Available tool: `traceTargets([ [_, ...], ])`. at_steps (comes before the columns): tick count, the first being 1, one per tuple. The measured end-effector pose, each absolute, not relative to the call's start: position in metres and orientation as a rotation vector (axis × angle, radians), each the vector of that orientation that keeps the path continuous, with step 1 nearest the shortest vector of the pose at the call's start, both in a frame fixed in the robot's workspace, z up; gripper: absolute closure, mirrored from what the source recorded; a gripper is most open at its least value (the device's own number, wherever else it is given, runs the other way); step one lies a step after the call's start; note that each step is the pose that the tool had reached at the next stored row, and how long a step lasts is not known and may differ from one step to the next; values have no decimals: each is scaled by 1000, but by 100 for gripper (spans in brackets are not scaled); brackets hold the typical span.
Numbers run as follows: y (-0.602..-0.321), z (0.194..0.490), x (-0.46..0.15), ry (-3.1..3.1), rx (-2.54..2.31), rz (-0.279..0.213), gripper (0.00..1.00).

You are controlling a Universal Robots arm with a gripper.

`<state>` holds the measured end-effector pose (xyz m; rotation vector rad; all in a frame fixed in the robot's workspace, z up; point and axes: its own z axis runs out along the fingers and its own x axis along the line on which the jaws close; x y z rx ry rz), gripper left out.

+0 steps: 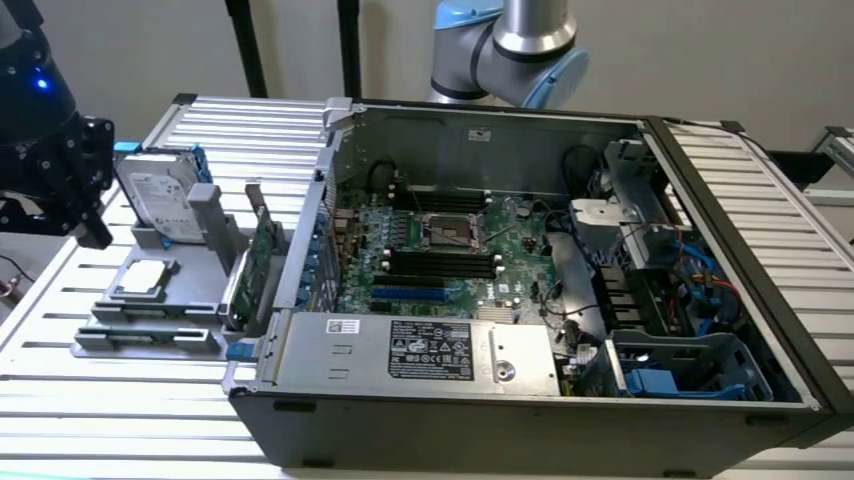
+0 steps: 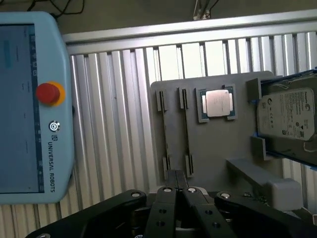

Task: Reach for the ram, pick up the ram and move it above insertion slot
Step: 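Pick up the ram and move it above insertion slot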

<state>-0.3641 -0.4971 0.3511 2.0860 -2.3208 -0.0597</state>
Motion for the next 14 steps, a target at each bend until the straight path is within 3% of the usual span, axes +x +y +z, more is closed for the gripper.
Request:
traceTargets([
  [4,-497,351,-364,-2323,2089,-64,89],
  [5,-497,351,-364,-2323,2089,-64,82],
  [10,-497,351,-364,-2323,2089,-64,70],
  [11,-497,350,-364,-2323,2089,-64,64],
  [14,-497,345,-364,-2323,2089,-64,64],
])
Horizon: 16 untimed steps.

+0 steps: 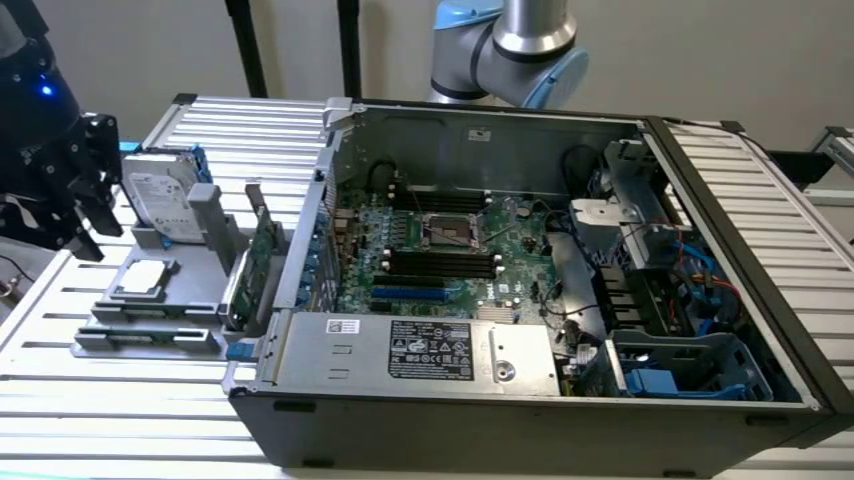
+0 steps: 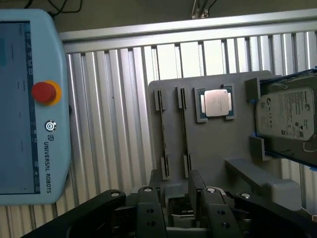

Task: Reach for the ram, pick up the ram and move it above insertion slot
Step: 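Pick up the ram and move it above insertion slot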

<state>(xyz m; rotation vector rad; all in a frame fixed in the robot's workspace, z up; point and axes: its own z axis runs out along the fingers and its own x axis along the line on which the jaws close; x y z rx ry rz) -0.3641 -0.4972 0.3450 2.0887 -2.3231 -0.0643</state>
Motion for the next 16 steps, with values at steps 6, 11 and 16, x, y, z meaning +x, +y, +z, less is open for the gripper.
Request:
traceTargets([
  [6,-497,334,-364,-2322,2090,-64,64],
  [11,-497,325,-364,-2315,2100,-65,64],
  [16,-497,316,-364,-2308,2107,-66,64],
])
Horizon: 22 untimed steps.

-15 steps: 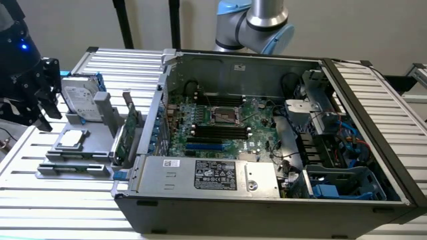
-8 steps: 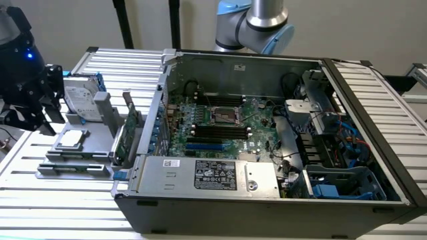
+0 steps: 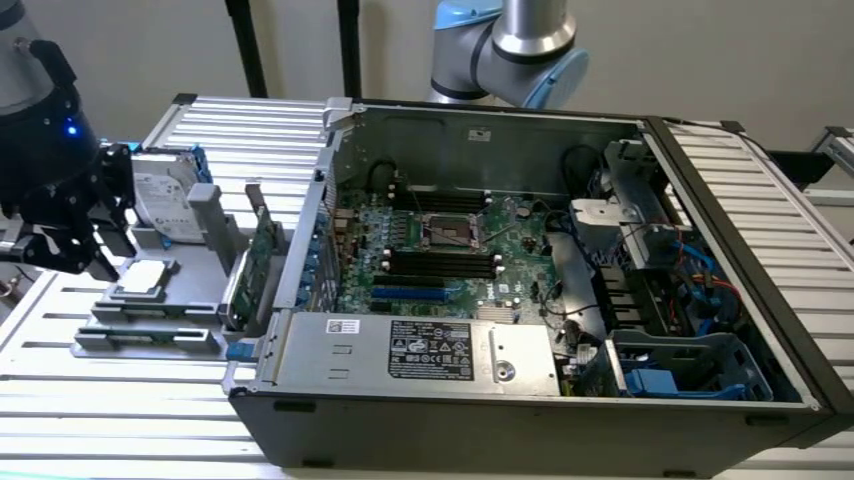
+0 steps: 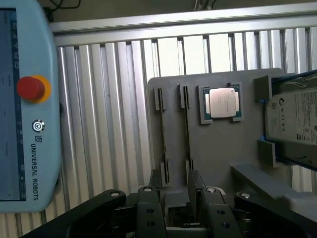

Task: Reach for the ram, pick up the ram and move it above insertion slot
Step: 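Pick up the ram and move it above insertion slot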

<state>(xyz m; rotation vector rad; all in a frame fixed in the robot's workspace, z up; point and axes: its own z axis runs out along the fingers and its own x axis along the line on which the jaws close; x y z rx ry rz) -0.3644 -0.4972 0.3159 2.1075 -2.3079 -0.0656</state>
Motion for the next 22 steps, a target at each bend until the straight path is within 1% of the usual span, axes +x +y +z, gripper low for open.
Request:
traceTargets([
  [22,-497,276,-367,-2272,2150,-70,64],
])
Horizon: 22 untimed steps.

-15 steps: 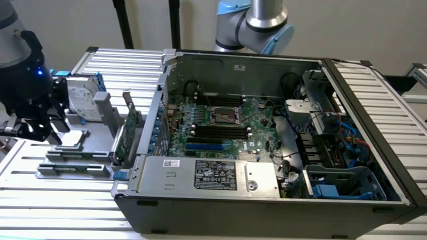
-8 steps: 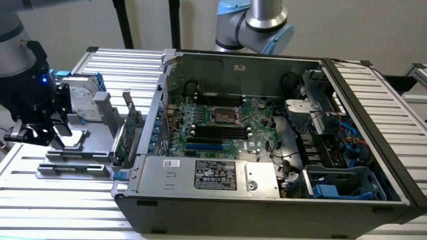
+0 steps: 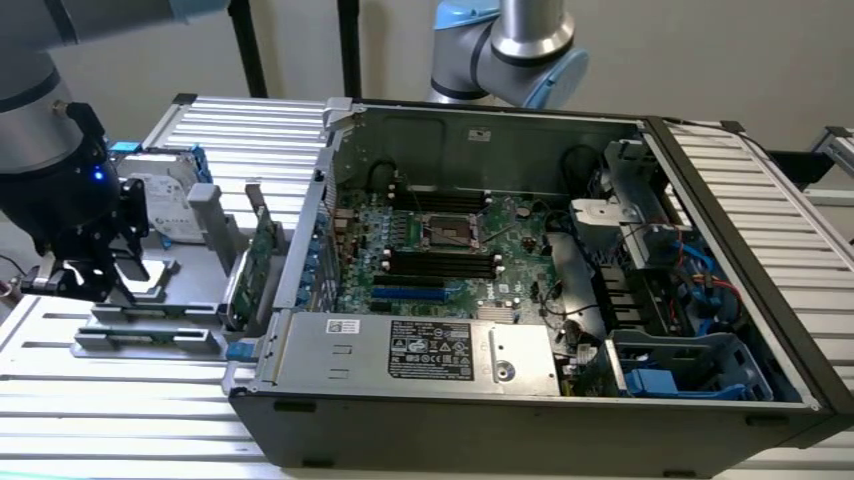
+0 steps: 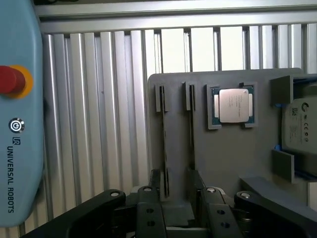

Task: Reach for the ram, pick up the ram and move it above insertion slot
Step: 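Pick up the ram and move it above insertion slot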

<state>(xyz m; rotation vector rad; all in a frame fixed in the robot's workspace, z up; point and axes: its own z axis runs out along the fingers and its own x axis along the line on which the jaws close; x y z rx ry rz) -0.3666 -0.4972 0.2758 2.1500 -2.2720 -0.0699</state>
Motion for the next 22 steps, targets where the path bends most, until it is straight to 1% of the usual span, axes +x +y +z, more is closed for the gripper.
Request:
traceTargets([
  [22,-497,236,-369,-2238,2189,-74,64],
])
